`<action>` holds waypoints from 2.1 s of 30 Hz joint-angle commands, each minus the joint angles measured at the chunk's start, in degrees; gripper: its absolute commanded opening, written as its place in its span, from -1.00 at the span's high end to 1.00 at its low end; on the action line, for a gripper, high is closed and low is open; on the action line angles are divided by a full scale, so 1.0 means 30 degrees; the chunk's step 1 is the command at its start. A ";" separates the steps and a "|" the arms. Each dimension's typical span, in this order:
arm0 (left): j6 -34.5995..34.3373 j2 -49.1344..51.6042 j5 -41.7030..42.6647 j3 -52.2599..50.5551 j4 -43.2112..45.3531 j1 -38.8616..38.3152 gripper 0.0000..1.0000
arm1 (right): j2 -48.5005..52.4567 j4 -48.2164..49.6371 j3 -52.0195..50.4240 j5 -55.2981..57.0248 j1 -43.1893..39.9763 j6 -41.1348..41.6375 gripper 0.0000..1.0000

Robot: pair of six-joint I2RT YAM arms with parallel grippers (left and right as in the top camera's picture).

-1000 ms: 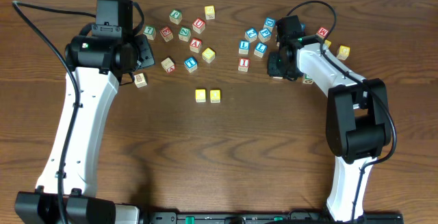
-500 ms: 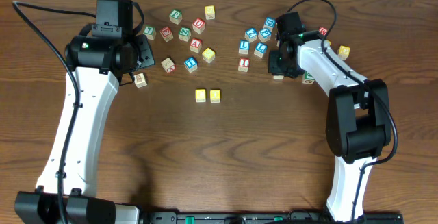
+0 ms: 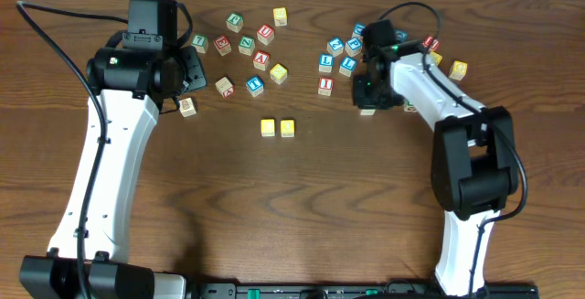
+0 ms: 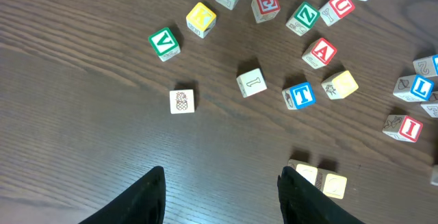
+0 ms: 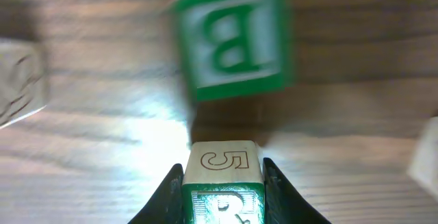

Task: Spell out CORL
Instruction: 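Carry the R block to the right of the O block, then set the R block down, open the right gripper, and lift away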

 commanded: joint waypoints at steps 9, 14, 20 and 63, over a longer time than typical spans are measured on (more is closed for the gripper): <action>0.0328 0.0153 -0.0160 0.0168 0.0015 0.0080 -0.04 | -0.0401 0.0342 0.0146 -0.1690 0.3861 0.2419 0.73; 0.0321 0.0153 -0.0160 0.0168 0.0007 0.0080 -0.04 | -0.0401 0.1151 0.0138 -0.1654 0.4940 0.3985 0.72; 0.0321 0.0153 -0.0160 0.0168 0.0007 0.0080 -0.04 | -0.0401 0.0998 0.0131 -0.0831 0.5654 0.4284 0.72; 0.0328 0.0153 -0.0160 0.0168 -0.0044 0.0080 -0.04 | -0.0401 -0.0503 0.2346 0.0197 0.5880 0.4102 0.16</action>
